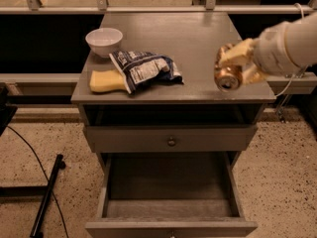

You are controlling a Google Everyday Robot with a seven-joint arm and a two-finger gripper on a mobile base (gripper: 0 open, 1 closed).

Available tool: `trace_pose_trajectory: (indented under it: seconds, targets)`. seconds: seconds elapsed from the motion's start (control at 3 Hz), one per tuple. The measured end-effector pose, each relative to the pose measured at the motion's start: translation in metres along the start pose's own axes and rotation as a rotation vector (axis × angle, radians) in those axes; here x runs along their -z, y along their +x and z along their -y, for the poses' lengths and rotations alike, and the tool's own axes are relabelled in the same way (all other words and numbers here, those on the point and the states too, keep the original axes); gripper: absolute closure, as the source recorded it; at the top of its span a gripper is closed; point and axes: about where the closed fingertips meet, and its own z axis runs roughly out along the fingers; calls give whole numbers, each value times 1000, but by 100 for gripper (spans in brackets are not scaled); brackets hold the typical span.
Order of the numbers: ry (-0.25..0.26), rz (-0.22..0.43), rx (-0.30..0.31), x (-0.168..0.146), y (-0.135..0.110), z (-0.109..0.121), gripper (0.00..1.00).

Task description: Place orange can into middle drawer

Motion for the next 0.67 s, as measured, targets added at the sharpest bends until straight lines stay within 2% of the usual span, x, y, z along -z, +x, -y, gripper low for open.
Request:
trace_pose_trajectory:
  seconds: [0.33,0.67]
  targets:
    - [-56,16,-53,1,-21,-50,100]
    - [-51,19,-54,-1,-24,-51,100]
